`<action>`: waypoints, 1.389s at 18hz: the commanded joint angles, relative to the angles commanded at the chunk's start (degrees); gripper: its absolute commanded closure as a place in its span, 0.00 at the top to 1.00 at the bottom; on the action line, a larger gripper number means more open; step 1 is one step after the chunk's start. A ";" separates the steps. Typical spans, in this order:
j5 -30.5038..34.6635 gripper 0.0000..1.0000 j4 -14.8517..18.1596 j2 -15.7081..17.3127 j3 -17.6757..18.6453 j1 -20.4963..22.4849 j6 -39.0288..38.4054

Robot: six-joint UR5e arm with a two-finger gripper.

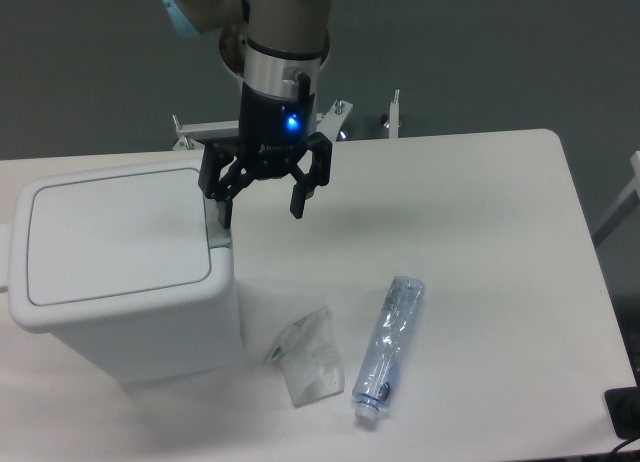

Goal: Open the trash can
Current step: 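Lower the gripper onto the grey tab at the lid's hinge edge, then press down on the grey tab to flip the lid up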

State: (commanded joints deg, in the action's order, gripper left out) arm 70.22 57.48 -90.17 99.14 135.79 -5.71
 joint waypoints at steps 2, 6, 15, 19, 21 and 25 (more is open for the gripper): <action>0.00 1.00 -0.18 -0.26 0.17 -0.09 0.09; -0.09 1.00 -0.09 -0.53 0.18 -0.35 0.35; 0.00 1.00 -0.26 -0.79 0.17 -0.35 0.53; 0.00 1.00 -0.26 -0.88 0.18 -0.35 0.53; -0.09 1.00 -0.26 -0.97 0.18 -0.35 0.53; -0.09 1.00 -0.26 -0.88 -2.09 -0.26 0.62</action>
State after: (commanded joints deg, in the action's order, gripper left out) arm 70.14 57.22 -91.06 97.05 135.53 -5.10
